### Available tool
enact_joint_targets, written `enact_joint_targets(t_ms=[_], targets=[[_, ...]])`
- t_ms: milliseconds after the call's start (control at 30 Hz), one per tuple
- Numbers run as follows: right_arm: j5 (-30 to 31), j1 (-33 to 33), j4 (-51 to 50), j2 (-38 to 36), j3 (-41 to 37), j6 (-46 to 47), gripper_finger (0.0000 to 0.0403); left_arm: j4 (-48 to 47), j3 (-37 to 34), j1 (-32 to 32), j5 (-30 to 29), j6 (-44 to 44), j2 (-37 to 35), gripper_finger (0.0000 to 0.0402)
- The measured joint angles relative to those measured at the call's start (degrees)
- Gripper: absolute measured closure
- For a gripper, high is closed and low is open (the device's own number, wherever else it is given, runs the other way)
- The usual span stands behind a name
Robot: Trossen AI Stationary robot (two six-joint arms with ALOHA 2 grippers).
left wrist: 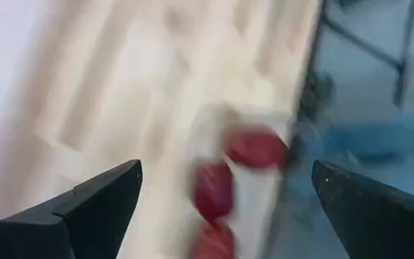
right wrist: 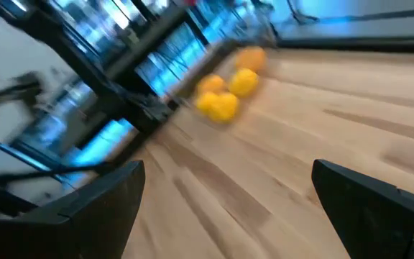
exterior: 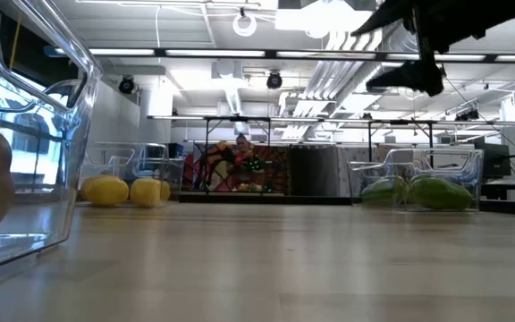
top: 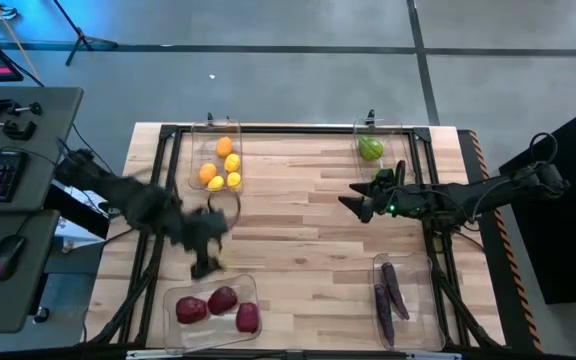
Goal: Sort produce into baskets
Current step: Return to Home Position
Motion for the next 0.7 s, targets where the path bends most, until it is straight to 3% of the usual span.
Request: enact_joint_targets(t_ms=[267, 500, 700], targets=[[1.6, 0.0, 15.4, 0.0, 0.1, -3.2, 0.0013, -2.6, -2.7, 12.6, -19.4, 15.9, -12.2, 0.0012], [4.6, 0.0, 18.8, 0.0, 0.1, -1.9, 0.0013, 13.5, -19.9, 17.8, -17.6, 20.0, -29.1, 0.0034], [4.6, 0.0, 18.8, 0.0, 0.1, 0.0, 0.0013, 38.5, -39.7, 17.8, -18.2, 22.9, -42.8, 0.0095]])
